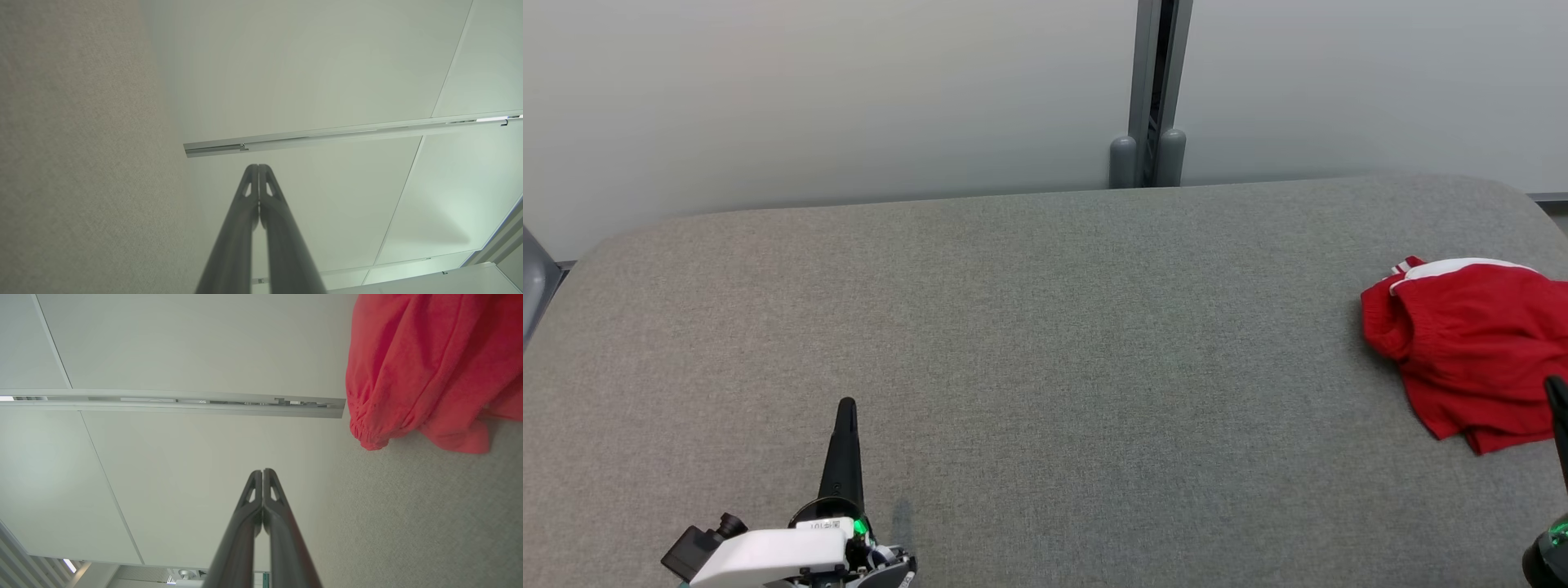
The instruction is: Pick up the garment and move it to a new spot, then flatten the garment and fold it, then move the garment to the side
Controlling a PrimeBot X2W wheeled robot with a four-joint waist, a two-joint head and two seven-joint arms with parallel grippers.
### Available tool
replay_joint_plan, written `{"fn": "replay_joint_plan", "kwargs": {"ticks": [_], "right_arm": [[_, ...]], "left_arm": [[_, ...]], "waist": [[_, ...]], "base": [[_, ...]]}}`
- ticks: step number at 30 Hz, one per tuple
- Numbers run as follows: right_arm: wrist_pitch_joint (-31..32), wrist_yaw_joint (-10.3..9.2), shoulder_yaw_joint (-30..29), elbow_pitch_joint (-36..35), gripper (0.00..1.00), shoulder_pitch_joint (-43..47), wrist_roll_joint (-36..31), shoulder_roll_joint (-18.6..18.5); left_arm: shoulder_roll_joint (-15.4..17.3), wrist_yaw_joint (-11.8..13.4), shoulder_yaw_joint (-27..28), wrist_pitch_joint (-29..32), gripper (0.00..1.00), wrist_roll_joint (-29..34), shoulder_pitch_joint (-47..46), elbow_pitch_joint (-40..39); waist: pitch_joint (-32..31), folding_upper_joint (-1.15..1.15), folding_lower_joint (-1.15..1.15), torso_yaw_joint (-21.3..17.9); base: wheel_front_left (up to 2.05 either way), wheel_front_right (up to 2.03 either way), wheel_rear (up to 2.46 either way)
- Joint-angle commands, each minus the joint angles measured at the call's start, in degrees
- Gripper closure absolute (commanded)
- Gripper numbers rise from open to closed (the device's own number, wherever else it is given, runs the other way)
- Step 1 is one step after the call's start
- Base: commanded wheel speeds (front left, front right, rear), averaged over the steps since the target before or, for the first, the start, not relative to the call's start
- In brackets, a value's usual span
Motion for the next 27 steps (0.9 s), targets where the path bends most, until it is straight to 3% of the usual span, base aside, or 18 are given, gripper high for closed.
{"fn": "replay_joint_plan", "kwargs": {"ticks": [1,27], "right_arm": [[0.17,0.02,-0.1,0.0,1.0,-0.32,0.07,-0.17],[0.27,0.02,-0.19,-0.01,1.0,-0.36,-0.01,-0.1]], "left_arm": [[0.17,-0.29,0.26,-0.09,1.0,-0.08,-0.66,0.03],[0.17,-0.29,0.27,-0.1,1.0,-0.09,-0.66,0.02]], "waist": [[0.0,0.0,0.0,0.0],[0.0,0.0,0.0,0.0]], "base": [[0.0,0.0,0.0],[0.0,0.0,0.0]]}}
